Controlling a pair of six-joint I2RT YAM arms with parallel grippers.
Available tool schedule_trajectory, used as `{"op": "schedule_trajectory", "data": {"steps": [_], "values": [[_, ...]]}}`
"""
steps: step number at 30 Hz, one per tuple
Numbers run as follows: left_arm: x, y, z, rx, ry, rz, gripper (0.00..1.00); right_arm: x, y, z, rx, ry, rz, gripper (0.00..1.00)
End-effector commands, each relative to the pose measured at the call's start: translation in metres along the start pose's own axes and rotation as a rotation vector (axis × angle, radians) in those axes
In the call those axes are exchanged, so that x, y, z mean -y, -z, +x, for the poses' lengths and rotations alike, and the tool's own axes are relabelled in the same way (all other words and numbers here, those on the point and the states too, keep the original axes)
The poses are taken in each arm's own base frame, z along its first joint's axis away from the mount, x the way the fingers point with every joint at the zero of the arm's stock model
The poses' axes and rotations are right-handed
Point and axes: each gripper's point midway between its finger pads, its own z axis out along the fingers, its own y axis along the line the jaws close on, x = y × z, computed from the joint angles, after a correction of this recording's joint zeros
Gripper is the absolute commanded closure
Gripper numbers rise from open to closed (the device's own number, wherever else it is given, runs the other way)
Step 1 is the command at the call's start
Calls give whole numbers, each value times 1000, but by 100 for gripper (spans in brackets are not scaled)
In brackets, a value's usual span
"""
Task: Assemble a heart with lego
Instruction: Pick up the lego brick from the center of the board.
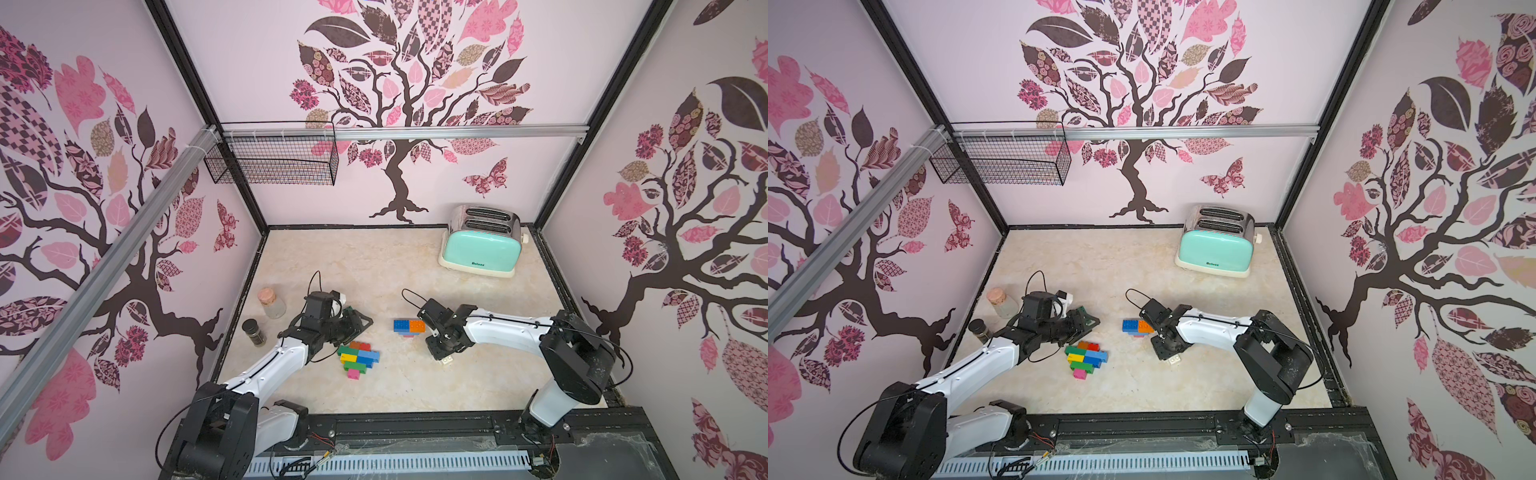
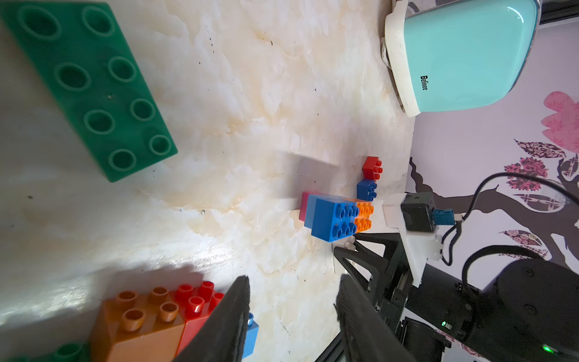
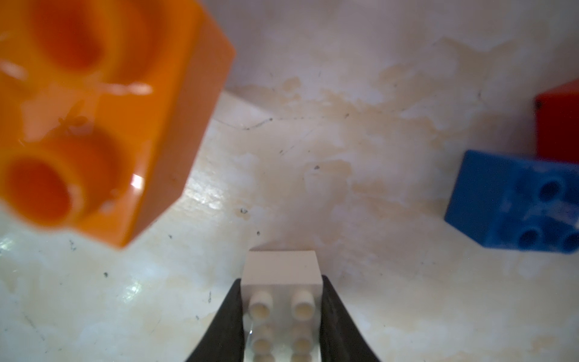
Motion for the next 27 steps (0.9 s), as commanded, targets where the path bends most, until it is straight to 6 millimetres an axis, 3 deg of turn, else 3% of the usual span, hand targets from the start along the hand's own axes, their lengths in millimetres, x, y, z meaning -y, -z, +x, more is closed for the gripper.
{"op": "schedule_trajectory", "data": {"steps": [1,7,14,20,27], "values": [[4,-3,1,-22,-26,27,51,-7,18,-14,38,95,-28,70],[16,-13,11,-110,-73,49,49,1,42,-31,121,266,-25,74],[28,-30,16,-181,-74,97,45,20,80,-64,249,330,-52,74],[35,-58,29,-284,-98,100,44,0,100,-85,317,463,-132,72],[44,-67,26,-304,-114,131,43,-6,102,-101,288,555,-137,72]]}}
